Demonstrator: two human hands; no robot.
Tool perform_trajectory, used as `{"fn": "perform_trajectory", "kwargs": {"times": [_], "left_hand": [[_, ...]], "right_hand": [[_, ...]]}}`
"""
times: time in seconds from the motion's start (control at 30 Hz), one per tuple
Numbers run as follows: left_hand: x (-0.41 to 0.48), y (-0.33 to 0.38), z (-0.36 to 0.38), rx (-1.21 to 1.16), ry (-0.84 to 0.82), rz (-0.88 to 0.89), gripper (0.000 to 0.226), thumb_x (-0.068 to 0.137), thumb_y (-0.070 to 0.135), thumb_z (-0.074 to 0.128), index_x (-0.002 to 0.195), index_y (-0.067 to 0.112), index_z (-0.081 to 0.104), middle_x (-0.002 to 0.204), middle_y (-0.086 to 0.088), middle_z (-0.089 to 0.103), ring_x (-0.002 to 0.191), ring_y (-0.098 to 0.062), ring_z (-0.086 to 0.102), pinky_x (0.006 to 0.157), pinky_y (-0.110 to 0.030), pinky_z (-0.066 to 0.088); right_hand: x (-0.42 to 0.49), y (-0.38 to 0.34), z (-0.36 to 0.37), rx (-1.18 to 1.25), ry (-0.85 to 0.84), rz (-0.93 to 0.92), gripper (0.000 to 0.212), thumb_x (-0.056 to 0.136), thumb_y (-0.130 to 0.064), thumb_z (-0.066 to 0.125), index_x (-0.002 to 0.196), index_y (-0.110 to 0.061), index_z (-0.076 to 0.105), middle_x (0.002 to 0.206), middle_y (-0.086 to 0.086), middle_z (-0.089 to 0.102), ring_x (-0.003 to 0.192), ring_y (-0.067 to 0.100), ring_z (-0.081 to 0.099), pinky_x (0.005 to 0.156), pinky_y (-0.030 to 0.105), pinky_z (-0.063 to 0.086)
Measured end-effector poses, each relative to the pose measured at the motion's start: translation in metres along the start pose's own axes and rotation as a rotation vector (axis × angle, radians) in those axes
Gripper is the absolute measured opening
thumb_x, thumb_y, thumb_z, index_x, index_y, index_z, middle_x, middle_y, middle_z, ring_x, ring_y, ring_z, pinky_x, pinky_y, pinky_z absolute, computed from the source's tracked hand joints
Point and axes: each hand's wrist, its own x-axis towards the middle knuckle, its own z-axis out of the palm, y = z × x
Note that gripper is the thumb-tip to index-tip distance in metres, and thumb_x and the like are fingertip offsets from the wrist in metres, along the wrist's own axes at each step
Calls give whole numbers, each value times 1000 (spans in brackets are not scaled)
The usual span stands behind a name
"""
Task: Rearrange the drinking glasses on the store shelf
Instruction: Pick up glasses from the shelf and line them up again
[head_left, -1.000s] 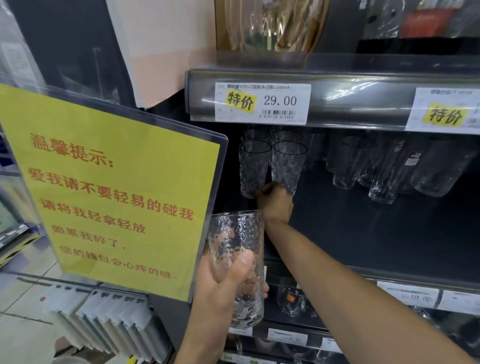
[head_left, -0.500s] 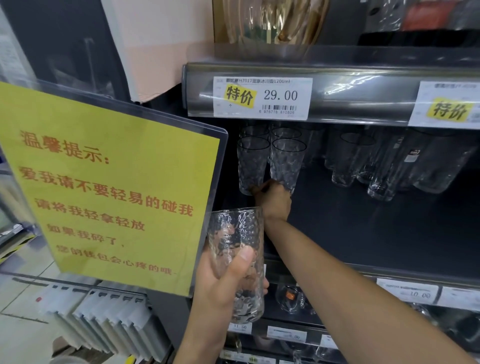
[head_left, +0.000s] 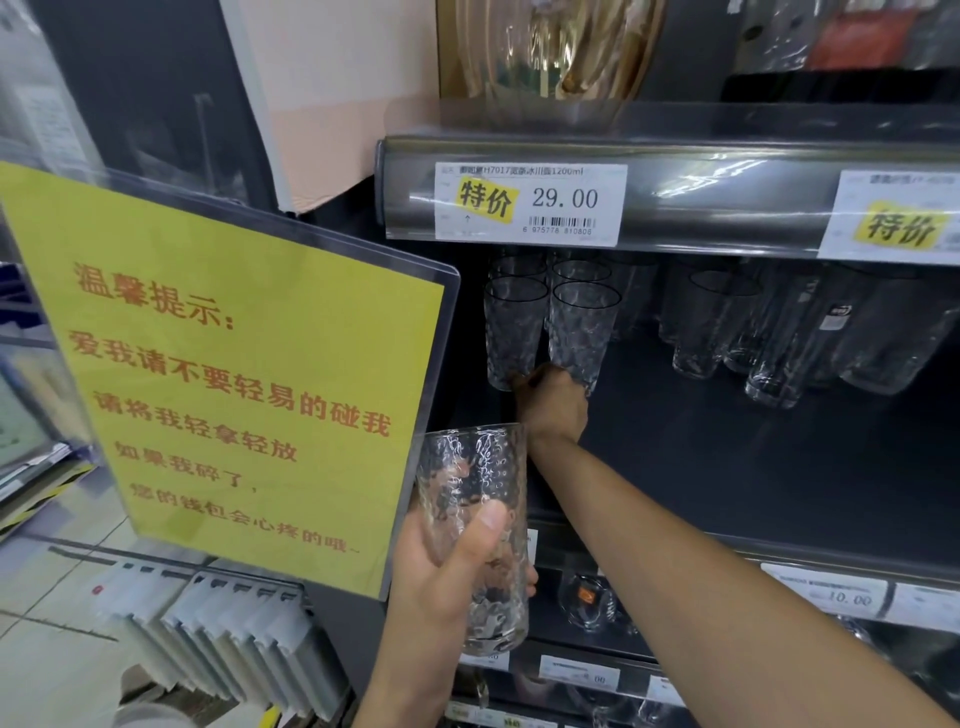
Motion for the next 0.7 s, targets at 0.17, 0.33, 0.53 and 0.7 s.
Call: {"fn": "perform_trajectory", "kwargs": {"times": [0.17,0.33,0.53,0.7], "left_hand": [[-1,-2,1,-25,27,-8,95,57,59,75,134,10,49,99,-25,70,71,-39,72,63,-40,58],[-2,0,5,-44,28,1,90,58,58,75,128,8,52,94,-28,69,69,-40,71,62,-40,58],[-1,2,11,-34,17,12,87,60,58,73,128,6,53,88,-27,71,69,-41,71,63,-38,59],[-3,3,21,-24,-26,-3,87,61,56,76,128,7,52,81,-23,72,67,-37,71,64,-39,58]], "right_hand": [[1,1,1,-10,2,2,33,96,-34,59,109,-6,68,111,18,69,105,34,64,79,33,48],[1,2,0,3,-17,-13,32,95,-33,58,108,-6,69,110,18,70,104,34,64,75,31,45],[-10,8,-16,56,-186,-146,28,92,-30,64,94,-4,72,100,19,72,96,32,67,74,31,50],[-21,35,-65,35,-475,-298,17,89,-29,71,92,-12,73,103,2,72,96,10,61,80,20,44]]}}
